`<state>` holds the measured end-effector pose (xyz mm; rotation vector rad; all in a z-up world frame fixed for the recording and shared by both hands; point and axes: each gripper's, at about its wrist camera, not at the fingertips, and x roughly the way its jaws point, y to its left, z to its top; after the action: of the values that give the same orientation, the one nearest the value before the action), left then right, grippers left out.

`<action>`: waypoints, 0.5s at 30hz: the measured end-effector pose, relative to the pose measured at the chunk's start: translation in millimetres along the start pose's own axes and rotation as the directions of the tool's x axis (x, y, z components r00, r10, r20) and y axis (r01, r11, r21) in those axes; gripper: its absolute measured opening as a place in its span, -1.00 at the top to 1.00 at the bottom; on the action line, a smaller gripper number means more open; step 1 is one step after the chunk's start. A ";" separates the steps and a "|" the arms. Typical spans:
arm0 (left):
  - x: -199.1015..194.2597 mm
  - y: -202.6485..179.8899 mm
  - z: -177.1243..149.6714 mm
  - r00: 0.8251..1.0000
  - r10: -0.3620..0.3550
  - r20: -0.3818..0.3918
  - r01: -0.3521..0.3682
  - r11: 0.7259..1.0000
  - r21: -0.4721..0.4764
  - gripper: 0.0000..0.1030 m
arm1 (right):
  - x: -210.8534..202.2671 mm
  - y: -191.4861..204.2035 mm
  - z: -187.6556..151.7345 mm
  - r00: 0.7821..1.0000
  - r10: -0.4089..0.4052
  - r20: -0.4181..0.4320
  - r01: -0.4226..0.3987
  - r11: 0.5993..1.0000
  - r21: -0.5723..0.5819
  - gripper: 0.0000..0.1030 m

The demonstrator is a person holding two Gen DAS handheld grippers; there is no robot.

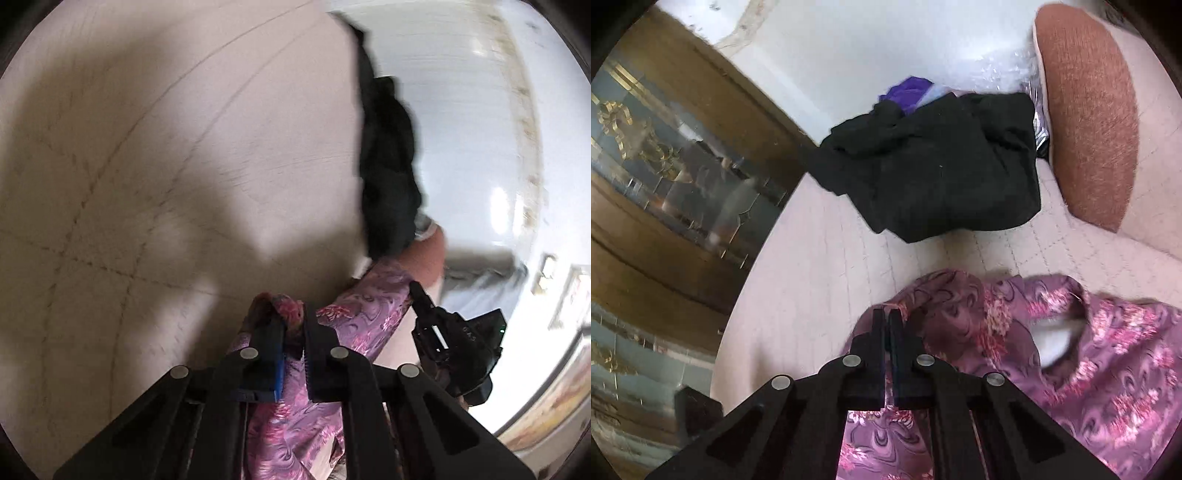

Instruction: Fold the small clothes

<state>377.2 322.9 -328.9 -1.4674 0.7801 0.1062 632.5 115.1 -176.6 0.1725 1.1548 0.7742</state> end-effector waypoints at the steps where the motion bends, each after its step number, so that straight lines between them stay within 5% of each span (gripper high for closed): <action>1: 5.2 3.1 0.7 1.000 0.020 -0.012 -0.020 1.000 -0.010 0.79 | 14.1 -2.4 1.1 1.000 -0.024 -0.015 0.024 1.000 -0.005 0.93; 3: 8.1 4.0 0.9 0.999 0.035 -0.025 -0.035 0.999 -0.017 0.71 | 39.6 -10.1 -1.8 0.995 -0.060 -0.079 0.060 0.998 0.006 0.90; 5: -2.2 -9.6 -3.4 0.997 0.074 0.001 -0.074 0.997 0.036 0.28 | 34.2 -22.5 -7.7 0.994 -0.053 -0.099 0.057 0.998 0.041 0.66; 7: -24.0 -36.9 -17.5 0.984 0.120 0.135 -0.142 0.975 0.173 0.10 | -2.3 -27.8 -25.8 0.998 -0.034 -0.051 0.036 0.999 0.032 -0.16; 9: -37.4 -55.3 -35.0 0.965 0.139 0.223 -0.201 0.936 0.290 0.05 | -56.8 -29.0 -65.7 0.998 -0.064 0.015 0.064 0.998 -0.006 -0.49; 10: -38.9 -66.4 -46.0 0.965 0.129 0.228 -0.206 0.911 0.357 0.00 | -83.3 -32.9 -90.8 0.997 -0.068 0.039 0.068 0.998 -0.012 -0.49; 13: -23.2 -76.8 -74.0 0.991 0.105 0.078 -0.129 0.888 0.441 -0.01 | -142.1 -59.6 -177.6 0.995 -0.089 0.039 0.087 0.995 0.052 -0.49; 15: -8.6 -81.7 -96.5 0.992 0.118 -0.045 -0.083 0.879 0.469 -0.01 | -162.6 -82.6 -233.9 0.995 -0.102 0.011 0.099 0.986 0.138 -0.49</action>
<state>373.7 226.6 -246.7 -0.9754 0.8716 -0.0561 437.7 -107.9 -193.9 0.2335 1.1905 0.6036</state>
